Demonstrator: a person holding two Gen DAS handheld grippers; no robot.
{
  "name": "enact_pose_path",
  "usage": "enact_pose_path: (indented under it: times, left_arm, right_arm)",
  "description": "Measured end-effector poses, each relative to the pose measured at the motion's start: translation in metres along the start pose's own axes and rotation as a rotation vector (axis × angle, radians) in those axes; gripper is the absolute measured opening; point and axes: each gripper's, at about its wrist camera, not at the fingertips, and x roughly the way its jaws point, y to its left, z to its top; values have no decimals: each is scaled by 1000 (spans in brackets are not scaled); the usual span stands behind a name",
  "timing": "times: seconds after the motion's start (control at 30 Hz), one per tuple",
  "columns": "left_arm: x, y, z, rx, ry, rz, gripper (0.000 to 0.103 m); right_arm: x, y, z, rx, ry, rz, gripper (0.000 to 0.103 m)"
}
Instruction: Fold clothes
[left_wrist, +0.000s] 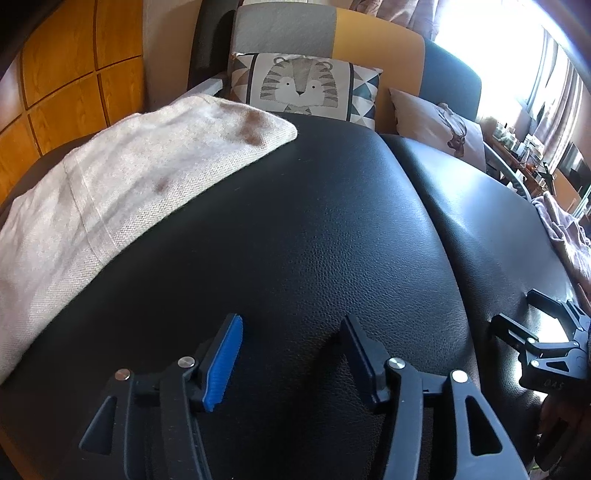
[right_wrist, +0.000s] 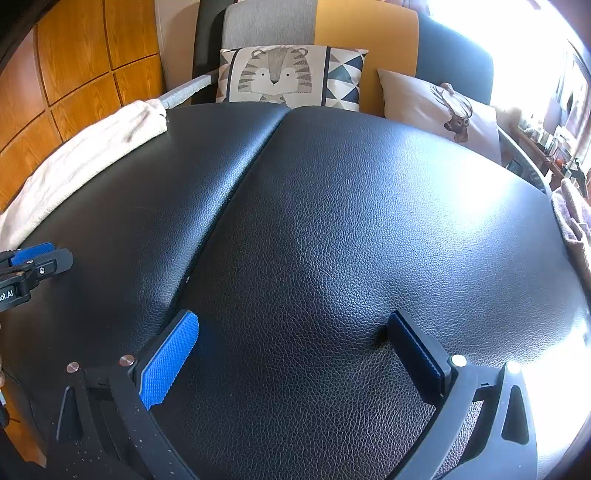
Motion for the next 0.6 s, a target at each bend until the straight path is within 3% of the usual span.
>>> enact_pose_path:
  times: [0.6]
  left_arm:
    - [-1,-4,-5,16,-31,-8,63]
  right_arm:
    - [0,1,-1,-4,-2,-4,103]
